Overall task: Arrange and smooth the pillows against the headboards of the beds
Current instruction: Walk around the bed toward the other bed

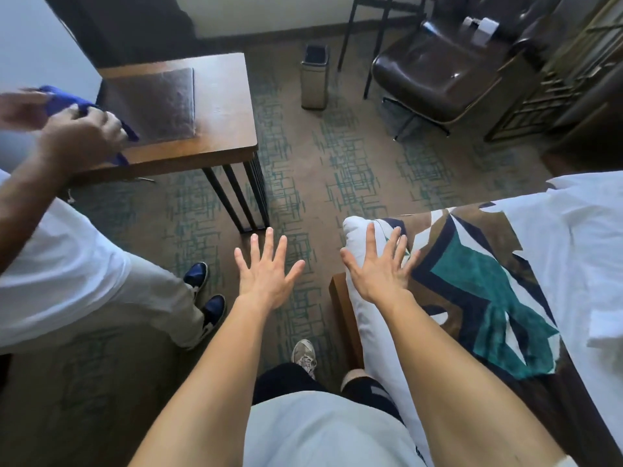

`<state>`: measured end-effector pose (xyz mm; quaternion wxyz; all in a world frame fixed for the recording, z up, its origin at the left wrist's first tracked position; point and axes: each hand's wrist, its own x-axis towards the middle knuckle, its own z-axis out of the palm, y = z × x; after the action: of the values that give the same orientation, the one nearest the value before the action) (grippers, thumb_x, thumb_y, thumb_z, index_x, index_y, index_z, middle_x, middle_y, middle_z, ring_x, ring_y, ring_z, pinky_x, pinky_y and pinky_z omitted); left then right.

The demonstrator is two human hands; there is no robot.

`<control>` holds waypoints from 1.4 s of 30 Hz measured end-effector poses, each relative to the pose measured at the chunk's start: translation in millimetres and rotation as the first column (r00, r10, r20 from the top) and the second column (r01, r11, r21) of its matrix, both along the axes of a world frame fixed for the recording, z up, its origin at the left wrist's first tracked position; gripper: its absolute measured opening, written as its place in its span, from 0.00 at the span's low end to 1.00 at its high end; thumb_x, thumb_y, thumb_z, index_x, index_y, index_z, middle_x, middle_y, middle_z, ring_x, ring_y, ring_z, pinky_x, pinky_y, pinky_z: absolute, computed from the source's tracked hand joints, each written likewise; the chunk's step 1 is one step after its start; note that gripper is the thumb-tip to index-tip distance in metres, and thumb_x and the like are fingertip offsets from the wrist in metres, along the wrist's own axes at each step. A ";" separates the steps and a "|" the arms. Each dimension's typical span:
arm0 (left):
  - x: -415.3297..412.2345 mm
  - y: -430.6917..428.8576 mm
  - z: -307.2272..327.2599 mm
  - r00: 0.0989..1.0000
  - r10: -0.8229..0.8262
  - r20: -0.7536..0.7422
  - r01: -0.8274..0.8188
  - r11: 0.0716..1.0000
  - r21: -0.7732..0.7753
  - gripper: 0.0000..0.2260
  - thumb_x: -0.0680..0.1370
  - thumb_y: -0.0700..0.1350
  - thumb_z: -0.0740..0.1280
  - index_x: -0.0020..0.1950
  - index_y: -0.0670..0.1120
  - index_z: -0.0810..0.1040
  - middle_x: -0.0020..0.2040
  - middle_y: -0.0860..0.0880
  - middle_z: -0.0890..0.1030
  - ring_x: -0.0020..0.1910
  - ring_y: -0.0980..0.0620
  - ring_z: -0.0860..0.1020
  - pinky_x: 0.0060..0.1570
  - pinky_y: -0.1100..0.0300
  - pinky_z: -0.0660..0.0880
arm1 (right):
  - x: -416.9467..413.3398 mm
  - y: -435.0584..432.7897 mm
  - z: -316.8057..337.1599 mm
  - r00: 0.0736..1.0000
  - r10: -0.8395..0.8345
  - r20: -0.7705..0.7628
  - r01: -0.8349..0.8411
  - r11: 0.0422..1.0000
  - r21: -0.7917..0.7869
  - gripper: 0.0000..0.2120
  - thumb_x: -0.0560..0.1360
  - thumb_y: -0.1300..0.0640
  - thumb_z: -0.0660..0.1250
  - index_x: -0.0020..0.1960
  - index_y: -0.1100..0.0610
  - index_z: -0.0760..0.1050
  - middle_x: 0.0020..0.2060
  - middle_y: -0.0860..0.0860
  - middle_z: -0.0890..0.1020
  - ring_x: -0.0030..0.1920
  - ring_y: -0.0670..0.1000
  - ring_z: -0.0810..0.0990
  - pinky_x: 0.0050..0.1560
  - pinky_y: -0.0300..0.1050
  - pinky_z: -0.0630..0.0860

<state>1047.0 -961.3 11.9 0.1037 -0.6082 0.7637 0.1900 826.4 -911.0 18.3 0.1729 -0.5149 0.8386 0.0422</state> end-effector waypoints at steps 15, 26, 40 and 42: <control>-71.4 -218.9 -32.0 0.984 -0.176 0.010 0.176 0.984 0.024 0.35 0.80 0.70 0.42 0.83 0.54 0.45 0.83 0.50 0.38 0.81 0.43 0.36 0.75 0.34 0.36 | -58.2 -184.6 -34.9 0.983 -0.166 0.074 0.159 0.983 0.096 0.40 0.76 0.26 0.35 0.79 0.45 0.29 0.79 0.63 0.34 0.79 0.63 0.32 0.71 0.68 0.28; -182.5 -415.3 -25.8 0.941 -0.334 0.047 0.336 0.941 -0.044 0.35 0.80 0.70 0.41 0.83 0.55 0.48 0.83 0.51 0.41 0.81 0.42 0.38 0.75 0.33 0.39 | -148.7 -350.2 -34.8 0.925 -0.357 0.130 0.347 0.933 0.093 0.40 0.74 0.24 0.34 0.78 0.43 0.28 0.78 0.63 0.34 0.78 0.62 0.32 0.69 0.66 0.23; -407.0 -584.3 -38.4 0.715 -0.697 0.046 0.698 0.716 0.001 0.35 0.79 0.71 0.43 0.83 0.55 0.47 0.83 0.51 0.40 0.81 0.43 0.38 0.74 0.33 0.37 | -317.0 -439.1 -47.6 0.702 -0.706 0.094 0.690 0.707 0.153 0.41 0.72 0.24 0.32 0.78 0.43 0.29 0.78 0.64 0.33 0.78 0.63 0.32 0.67 0.67 0.22; -452.8 -607.9 -39.9 0.651 -0.757 0.058 0.758 0.653 0.005 0.35 0.79 0.71 0.42 0.83 0.55 0.47 0.83 0.50 0.40 0.81 0.42 0.38 0.75 0.33 0.38 | -349.6 -453.0 -46.5 0.639 -0.764 0.086 0.748 0.644 0.162 0.43 0.70 0.23 0.30 0.78 0.43 0.29 0.78 0.64 0.33 0.78 0.63 0.32 0.65 0.66 0.20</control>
<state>594.2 -1569.2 -28.0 0.1883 -0.2407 0.9464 0.1050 476.8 -1364.0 -28.2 0.2638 -0.1080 0.9582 -0.0253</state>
